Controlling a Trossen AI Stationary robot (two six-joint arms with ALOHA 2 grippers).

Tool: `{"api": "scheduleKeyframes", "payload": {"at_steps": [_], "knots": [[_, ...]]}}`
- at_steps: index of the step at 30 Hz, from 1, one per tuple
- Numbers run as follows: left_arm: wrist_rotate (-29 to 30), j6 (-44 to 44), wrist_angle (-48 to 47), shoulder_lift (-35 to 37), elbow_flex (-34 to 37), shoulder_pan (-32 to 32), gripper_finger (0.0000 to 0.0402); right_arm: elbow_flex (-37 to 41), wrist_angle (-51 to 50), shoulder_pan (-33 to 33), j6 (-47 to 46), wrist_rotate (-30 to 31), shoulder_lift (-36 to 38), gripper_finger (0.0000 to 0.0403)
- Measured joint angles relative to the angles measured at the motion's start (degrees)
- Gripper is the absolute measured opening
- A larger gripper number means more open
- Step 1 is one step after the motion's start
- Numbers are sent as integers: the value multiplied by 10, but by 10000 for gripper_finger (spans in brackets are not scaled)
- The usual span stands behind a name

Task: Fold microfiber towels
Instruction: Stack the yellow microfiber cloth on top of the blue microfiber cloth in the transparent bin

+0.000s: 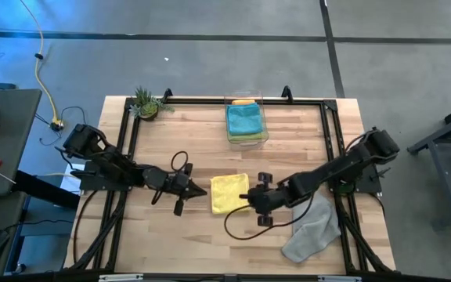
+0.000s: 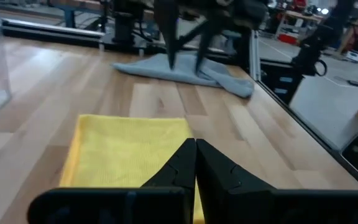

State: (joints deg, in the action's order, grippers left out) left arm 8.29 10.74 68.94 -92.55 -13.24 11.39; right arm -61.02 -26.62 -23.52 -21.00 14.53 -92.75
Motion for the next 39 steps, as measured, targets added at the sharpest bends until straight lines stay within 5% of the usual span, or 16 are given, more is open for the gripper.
{"api": "scheduleKeyframes", "payload": {"at_steps": [9,19,28,39], "knots": [[-7,-5,-2,0,0,3,0,-100,-58,-20,4,16,-115,232],[-7,-4,-91,0,-45,42,1,-139,-52,-43,54,65,-193,239],[34,-4,-210,0,-112,77,15,-139,-49,-33,85,70,-229,179],[49,-5,-386,-9,-194,100,88,-139,-37,-16,87,63,-234,58]]}}
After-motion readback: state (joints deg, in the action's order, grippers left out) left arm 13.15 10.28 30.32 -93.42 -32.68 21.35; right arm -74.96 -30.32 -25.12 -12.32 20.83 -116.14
